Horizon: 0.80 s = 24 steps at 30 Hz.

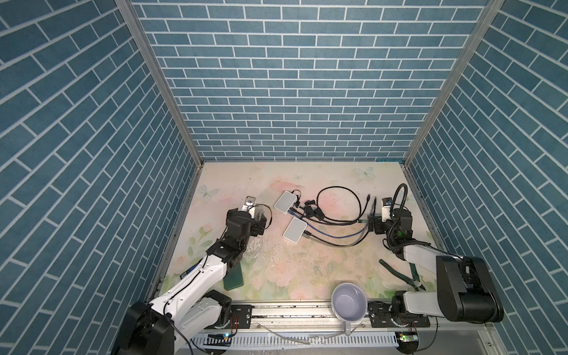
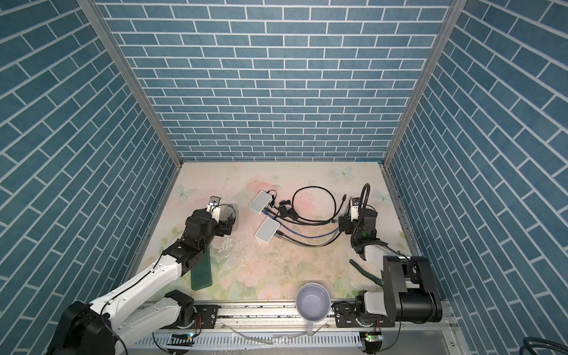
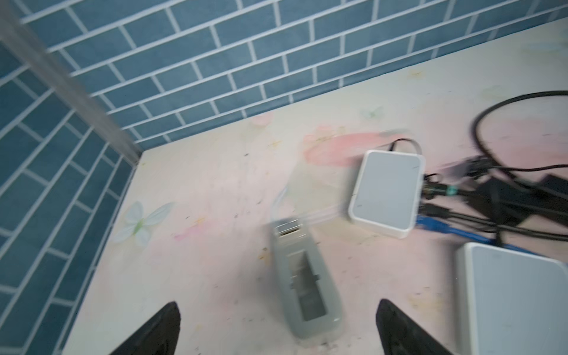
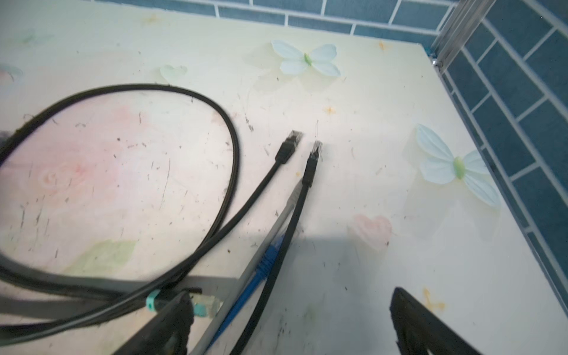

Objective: Insert the plug into the switch port

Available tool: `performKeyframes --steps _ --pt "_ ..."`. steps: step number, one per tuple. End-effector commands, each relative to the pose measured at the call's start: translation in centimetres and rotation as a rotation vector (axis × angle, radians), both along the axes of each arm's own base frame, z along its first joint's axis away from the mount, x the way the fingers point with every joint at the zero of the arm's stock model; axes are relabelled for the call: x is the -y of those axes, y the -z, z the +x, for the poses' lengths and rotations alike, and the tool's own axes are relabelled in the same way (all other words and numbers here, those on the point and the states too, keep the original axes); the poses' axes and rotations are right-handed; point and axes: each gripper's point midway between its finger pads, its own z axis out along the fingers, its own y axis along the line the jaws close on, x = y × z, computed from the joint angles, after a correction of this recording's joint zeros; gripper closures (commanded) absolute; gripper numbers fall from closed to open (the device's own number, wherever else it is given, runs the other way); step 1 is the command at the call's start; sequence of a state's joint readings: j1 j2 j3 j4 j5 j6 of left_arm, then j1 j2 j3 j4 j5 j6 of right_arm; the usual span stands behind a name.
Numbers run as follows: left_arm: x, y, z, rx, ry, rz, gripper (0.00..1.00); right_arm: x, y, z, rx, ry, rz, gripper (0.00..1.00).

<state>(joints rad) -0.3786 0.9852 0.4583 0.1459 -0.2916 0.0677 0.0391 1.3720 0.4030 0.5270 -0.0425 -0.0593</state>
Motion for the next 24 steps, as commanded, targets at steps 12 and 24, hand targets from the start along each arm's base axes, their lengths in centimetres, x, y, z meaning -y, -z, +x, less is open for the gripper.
performKeyframes --steps 12,24 --pt "-6.4 2.8 2.4 0.187 -0.085 -0.025 0.00 3.4 -1.1 2.2 0.187 0.131 0.080 0.01" --pt "-6.6 5.9 6.2 0.141 -0.101 -0.084 0.01 3.4 -0.8 2.9 0.151 0.132 0.073 0.01"
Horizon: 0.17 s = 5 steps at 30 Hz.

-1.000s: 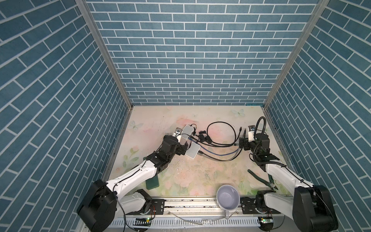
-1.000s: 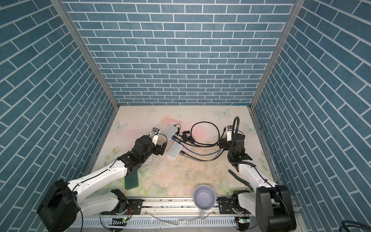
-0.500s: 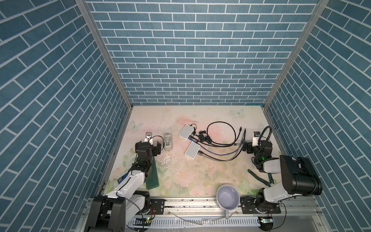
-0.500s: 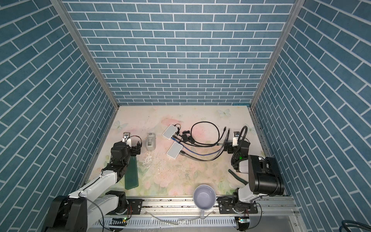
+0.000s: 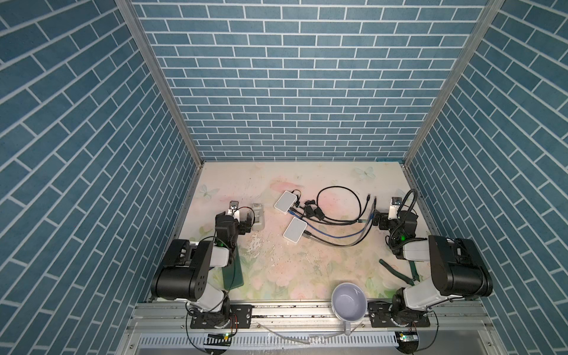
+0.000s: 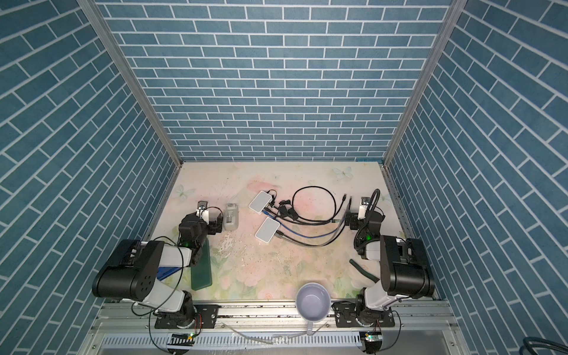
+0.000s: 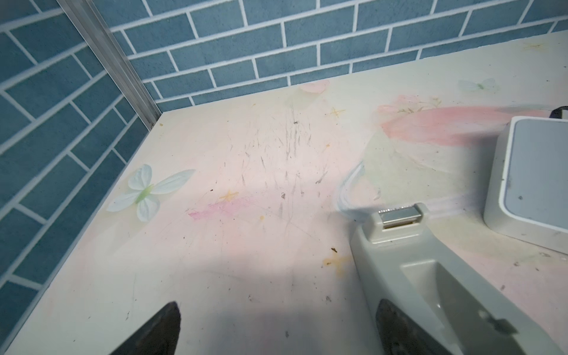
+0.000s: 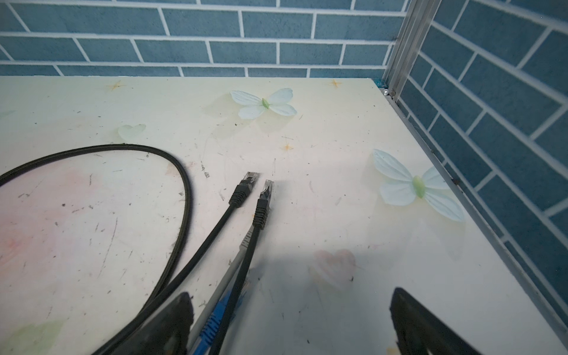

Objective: Insert the plug into the switch port

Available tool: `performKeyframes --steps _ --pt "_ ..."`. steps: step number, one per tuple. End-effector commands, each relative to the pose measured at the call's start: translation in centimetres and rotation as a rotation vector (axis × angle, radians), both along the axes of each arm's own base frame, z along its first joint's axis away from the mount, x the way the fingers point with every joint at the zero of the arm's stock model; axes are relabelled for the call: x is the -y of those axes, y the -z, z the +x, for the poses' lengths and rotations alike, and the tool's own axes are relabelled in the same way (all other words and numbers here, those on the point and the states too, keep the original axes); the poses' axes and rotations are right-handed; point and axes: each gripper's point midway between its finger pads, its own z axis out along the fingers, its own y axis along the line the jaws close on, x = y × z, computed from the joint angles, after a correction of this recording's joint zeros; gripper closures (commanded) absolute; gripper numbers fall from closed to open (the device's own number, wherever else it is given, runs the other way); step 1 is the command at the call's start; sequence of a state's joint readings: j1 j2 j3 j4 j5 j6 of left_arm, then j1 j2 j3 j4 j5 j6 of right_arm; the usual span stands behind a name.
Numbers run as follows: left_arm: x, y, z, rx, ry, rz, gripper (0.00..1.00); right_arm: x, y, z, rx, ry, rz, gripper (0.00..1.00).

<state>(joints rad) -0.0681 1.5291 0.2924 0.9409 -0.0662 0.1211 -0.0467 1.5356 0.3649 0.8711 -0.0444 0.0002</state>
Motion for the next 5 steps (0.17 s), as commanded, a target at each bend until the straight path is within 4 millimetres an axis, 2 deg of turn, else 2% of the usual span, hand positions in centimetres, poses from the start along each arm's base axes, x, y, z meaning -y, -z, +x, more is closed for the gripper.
performKeyframes --steps 1,5 --pt "-0.58 -2.15 1.33 0.066 -0.032 -0.023 0.00 -0.01 -0.69 0.66 0.020 0.009 0.017 0.01" --pt "-1.41 -1.93 2.05 0.033 -0.085 -0.019 0.00 -0.07 -0.73 0.63 0.022 0.010 0.021 0.01"
